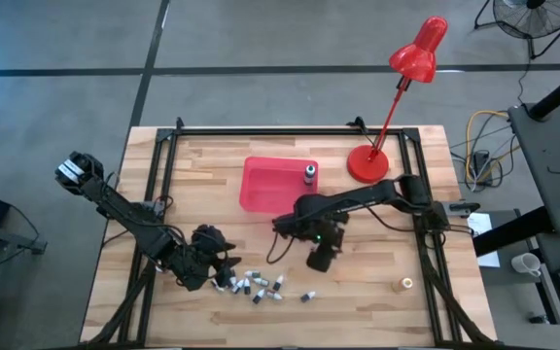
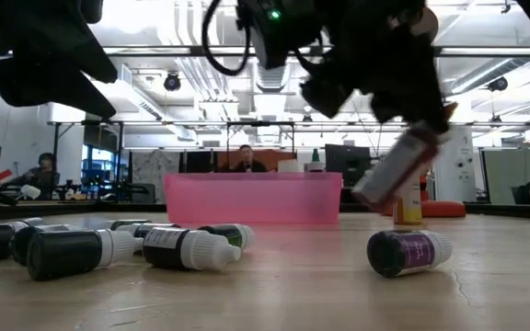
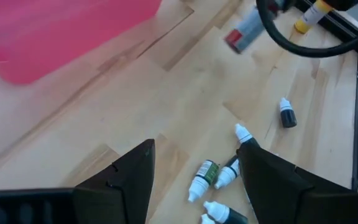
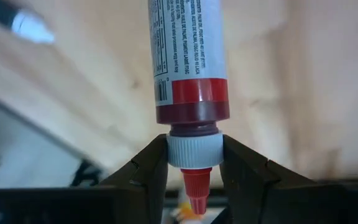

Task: Pick & Place food coloring
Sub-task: Put the big red food coloring bottle into the pink bin

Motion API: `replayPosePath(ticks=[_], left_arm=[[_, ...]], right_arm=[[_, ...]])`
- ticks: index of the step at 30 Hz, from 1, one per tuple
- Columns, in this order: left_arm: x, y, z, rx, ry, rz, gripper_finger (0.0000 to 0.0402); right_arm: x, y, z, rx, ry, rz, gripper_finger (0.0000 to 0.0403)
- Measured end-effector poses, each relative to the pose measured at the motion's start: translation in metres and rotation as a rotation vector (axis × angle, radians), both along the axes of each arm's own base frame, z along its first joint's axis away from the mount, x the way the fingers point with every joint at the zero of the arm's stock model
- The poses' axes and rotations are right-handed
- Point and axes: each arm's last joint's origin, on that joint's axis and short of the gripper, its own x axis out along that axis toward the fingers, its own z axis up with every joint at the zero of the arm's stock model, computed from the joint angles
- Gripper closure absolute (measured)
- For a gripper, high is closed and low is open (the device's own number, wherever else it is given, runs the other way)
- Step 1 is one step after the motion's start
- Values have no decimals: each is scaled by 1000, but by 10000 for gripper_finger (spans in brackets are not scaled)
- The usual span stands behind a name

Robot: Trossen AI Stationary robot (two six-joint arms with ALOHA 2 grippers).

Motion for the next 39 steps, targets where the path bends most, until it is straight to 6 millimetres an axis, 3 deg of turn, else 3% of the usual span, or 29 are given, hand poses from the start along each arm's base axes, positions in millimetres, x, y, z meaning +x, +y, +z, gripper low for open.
replayPosePath(ticks=[10,18,24,31,39], left_arm=[[-2,2,-6,22,17,-8,200],[-5,4,-14,19,31,4,200],[-5,4,-14,24,30,1,200],[-5,3,-14,26,29,-10,200],[-6,2,-14,30,29,-24,200]], right_arm=[[-35,32,-39,156,303,-137,282],[-53,63,-38,279,444,-228,280],[-53,63,-38,255,481,-278,283],[-60,58,-56,234,547,-301,264],[-57,58,-54,248,536,-306,247]])
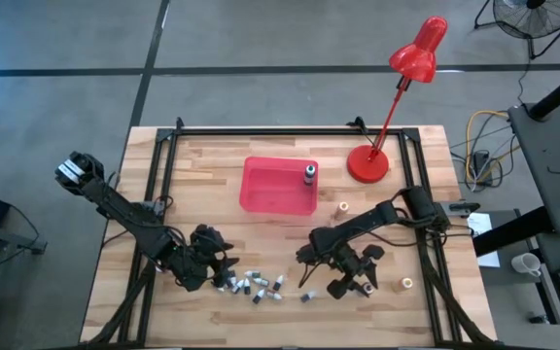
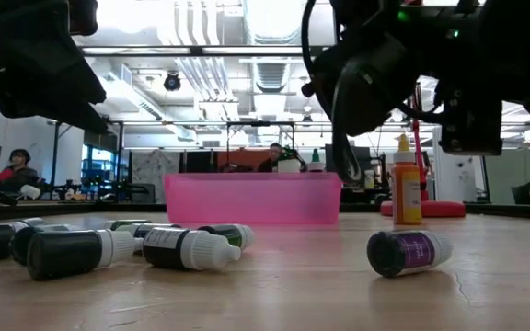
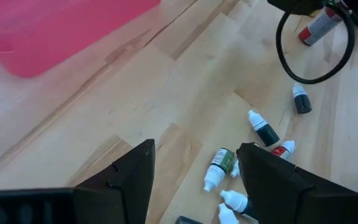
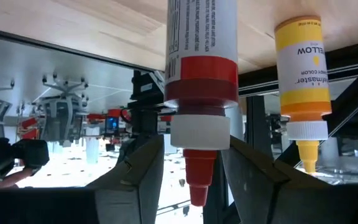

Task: Pick & Place food coloring
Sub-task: Put the big red food coloring bottle into the pink bin

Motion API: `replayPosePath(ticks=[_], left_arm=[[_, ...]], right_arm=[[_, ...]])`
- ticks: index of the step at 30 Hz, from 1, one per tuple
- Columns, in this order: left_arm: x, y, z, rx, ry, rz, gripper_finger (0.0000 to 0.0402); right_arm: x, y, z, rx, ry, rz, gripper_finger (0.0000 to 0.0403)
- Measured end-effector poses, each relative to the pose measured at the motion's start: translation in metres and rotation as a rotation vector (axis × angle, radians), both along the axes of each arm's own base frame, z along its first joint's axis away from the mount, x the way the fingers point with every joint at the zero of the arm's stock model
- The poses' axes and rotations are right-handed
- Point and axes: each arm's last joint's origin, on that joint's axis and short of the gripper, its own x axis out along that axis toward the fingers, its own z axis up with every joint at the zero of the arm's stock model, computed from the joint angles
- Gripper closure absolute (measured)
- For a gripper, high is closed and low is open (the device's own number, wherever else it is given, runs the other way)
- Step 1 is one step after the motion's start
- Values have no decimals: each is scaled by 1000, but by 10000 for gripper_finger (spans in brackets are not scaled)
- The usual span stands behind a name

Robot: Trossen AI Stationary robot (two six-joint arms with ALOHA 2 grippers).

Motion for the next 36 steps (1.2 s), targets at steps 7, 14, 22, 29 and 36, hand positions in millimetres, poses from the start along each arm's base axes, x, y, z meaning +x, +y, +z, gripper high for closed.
replayPosePath(ticks=[7,14,22,29,36], left_arm=[[0,0,0,7,1,-5,200],[0,0,0,17,3,-12,200],[0,0,0,22,6,-11,200],[-1,1,-1,32,14,-9,200],[-1,2,-1,43,5,5,199]], right_arm=[[5,1,7,-16,-53,28,230],[5,-1,9,-112,-95,101,205],[5,-3,12,-150,-140,157,170],[-1,1,36,-226,-344,342,142],[-1,12,78,-271,-791,453,131]])
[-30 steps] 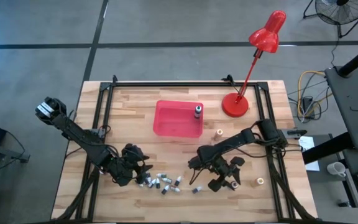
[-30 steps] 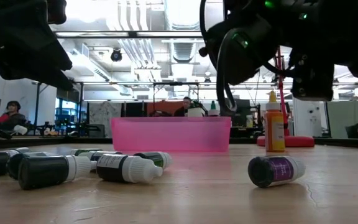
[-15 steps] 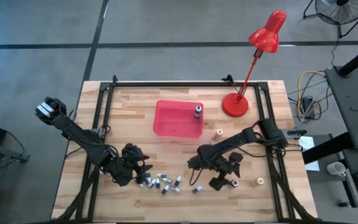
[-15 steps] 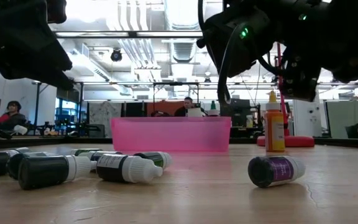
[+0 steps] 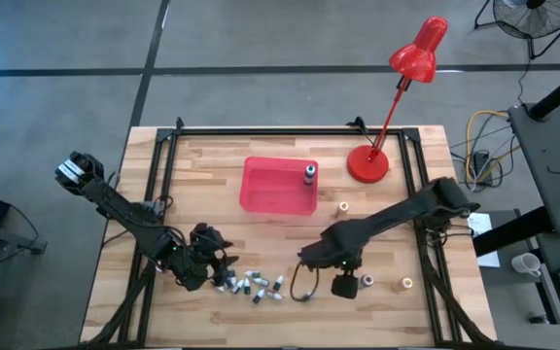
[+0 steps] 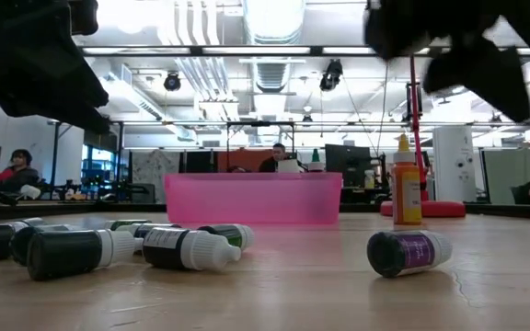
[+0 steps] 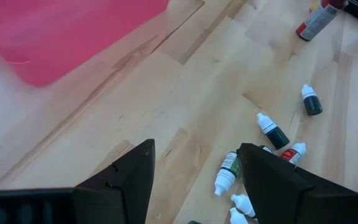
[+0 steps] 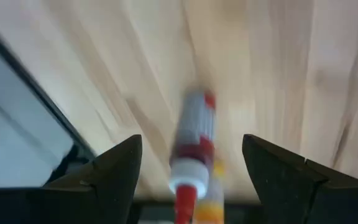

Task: Pick & Place food coloring
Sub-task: Put the big red food coloring bottle into the pink bin

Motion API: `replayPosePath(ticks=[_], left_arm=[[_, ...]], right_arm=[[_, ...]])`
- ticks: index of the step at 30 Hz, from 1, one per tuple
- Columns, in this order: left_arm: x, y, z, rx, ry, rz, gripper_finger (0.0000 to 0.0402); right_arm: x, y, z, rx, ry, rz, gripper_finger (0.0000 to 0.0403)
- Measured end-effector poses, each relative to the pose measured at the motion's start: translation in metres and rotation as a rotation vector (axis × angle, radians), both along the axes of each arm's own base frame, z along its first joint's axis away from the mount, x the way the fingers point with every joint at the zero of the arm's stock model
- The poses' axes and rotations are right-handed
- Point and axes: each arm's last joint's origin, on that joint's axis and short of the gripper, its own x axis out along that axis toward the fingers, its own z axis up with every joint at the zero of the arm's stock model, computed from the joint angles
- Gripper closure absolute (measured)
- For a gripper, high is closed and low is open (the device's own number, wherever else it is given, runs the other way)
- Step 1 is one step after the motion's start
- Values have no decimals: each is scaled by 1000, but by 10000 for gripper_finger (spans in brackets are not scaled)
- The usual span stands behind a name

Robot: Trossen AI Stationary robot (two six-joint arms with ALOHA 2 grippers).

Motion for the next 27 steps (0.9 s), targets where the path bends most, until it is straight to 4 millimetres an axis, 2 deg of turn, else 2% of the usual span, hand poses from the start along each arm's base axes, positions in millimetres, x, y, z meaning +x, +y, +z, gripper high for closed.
replayPosePath(ticks=[4,7,9,18,27], left_arm=[[0,0,0,6,0,4,199],[0,1,0,8,1,5,200],[0,1,0,8,1,6,199],[0,1,0,7,1,7,200],[0,1,0,5,-2,7,200]], right_arm=[[-13,9,24,-130,-224,206,135],[-30,21,27,-143,-280,472,135],[-39,27,26,-98,-275,543,134],[-61,50,11,-112,-233,534,133],[-65,54,4,-195,-259,528,135]])
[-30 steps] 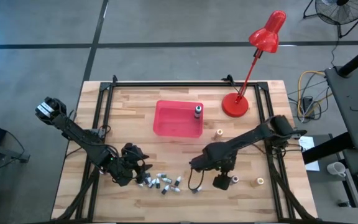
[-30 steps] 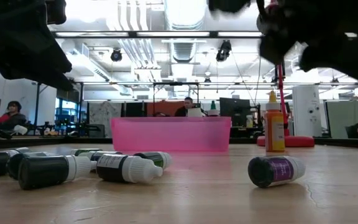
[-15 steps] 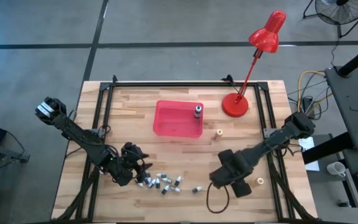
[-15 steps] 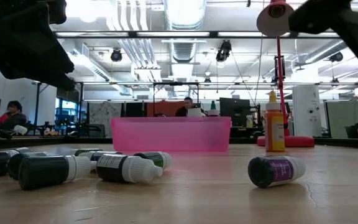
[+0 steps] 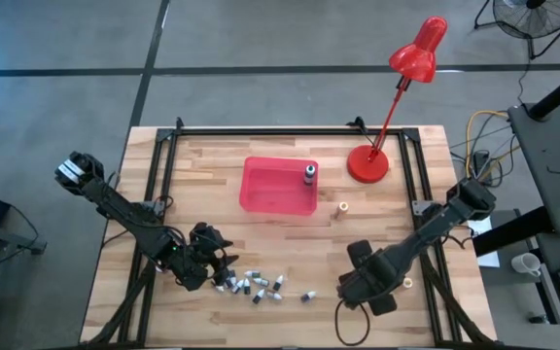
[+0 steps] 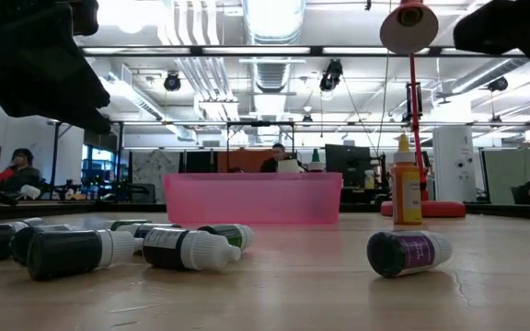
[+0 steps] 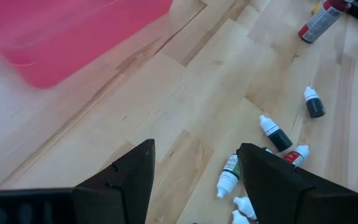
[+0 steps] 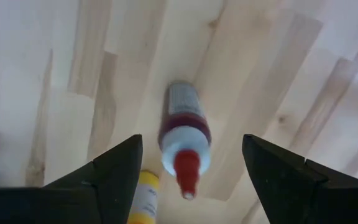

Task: Pick & Place food coloring
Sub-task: Put the big red food coloring bottle into the pink bin

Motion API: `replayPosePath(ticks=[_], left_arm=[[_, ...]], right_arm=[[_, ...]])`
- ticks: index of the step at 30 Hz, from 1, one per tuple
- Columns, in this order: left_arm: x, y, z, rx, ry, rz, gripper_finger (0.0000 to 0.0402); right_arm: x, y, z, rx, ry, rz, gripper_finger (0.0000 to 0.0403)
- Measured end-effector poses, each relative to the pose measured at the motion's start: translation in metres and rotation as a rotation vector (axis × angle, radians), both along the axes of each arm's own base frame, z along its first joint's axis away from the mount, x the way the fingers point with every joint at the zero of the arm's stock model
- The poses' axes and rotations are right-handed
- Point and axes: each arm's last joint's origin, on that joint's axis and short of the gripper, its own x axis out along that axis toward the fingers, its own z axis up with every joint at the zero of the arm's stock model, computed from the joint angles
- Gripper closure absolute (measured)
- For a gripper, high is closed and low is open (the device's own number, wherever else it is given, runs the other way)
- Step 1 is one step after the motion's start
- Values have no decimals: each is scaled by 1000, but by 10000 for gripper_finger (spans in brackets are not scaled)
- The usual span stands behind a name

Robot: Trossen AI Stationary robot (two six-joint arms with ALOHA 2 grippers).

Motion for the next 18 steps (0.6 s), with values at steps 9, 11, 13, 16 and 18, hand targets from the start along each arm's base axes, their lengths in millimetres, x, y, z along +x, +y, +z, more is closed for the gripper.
replayPosePath(ticks=[9,11,13,16,18], left_arm=[[0,0,0,-9,-2,7,200],[0,0,0,-11,-3,8,200],[0,0,0,-11,-3,9,200],[0,0,0,-11,-3,9,200],[0,0,0,-12,-3,9,200]], right_arm=[[-4,-3,-9,-15,40,-48,160],[-5,-3,-11,-17,49,-45,167],[-6,-4,-12,-17,55,-45,173],[-6,-4,-12,-16,54,-45,179],[-6,-4,-12,-15,55,-44,183]])
